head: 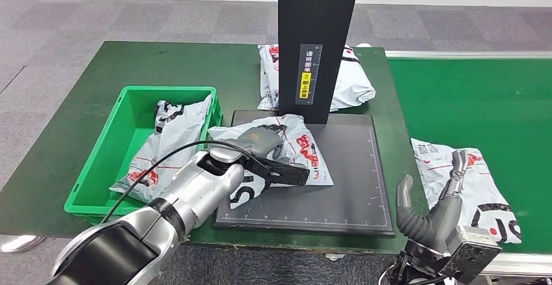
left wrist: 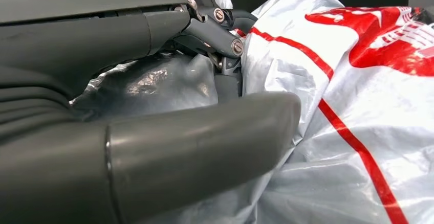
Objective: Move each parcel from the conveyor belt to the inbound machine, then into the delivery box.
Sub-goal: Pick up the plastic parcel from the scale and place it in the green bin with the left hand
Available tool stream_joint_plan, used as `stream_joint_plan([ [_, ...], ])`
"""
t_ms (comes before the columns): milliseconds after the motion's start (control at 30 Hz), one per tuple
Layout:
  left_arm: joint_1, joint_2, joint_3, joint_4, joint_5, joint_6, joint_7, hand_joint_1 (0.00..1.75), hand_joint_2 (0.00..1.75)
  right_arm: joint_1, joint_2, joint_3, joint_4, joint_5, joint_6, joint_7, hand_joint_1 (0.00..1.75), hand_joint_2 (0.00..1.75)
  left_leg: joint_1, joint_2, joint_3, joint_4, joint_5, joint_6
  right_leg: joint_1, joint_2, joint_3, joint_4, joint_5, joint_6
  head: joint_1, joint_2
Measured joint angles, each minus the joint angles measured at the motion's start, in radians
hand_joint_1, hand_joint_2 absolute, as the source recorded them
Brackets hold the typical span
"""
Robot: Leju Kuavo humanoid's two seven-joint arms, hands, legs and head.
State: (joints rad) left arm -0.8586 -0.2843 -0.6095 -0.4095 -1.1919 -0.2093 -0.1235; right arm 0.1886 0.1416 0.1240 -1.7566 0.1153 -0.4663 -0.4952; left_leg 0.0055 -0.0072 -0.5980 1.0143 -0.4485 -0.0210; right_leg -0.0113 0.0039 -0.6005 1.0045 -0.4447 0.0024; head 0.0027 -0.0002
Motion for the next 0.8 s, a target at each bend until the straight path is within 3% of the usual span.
stream_joint_plan([
  [133,-0.002,-0.002,-0.048,0.015,-0.078,0.018,0.092,1.75,1.75,0.008,0.0,0.0,-0.013,0.012,-0.001,0.0,0.0,1.75,0.0,0.0,0.0,0.0,0.0,0.0,0.0,0.0,0.0,0.0,0.0,0.0,0.0,0.0],
  [500,-0.005,0.005,-0.089,0.04,-0.111,0.099,0.145,1.75,1.75,0.015,0.0,0.0,-0.021,0.016,0.005,-0.001,0.0,1.75,0.0,0.0,0.002,0.0,0.0,0.0,0.0,0.0,0.002,0.0,0.0,0.0,0.0,0.0],
  [800,-0.005,0.018,-0.089,0.036,-0.122,0.238,0.204,1.75,1.75,0.011,0.0,0.0,-0.021,0.009,0.005,-0.005,0.0,1.75,0.0,0.0,0.002,0.0,0.0,0.0,0.0,0.0,0.002,0.0,0.0,0.0,0.0,0.0],
])
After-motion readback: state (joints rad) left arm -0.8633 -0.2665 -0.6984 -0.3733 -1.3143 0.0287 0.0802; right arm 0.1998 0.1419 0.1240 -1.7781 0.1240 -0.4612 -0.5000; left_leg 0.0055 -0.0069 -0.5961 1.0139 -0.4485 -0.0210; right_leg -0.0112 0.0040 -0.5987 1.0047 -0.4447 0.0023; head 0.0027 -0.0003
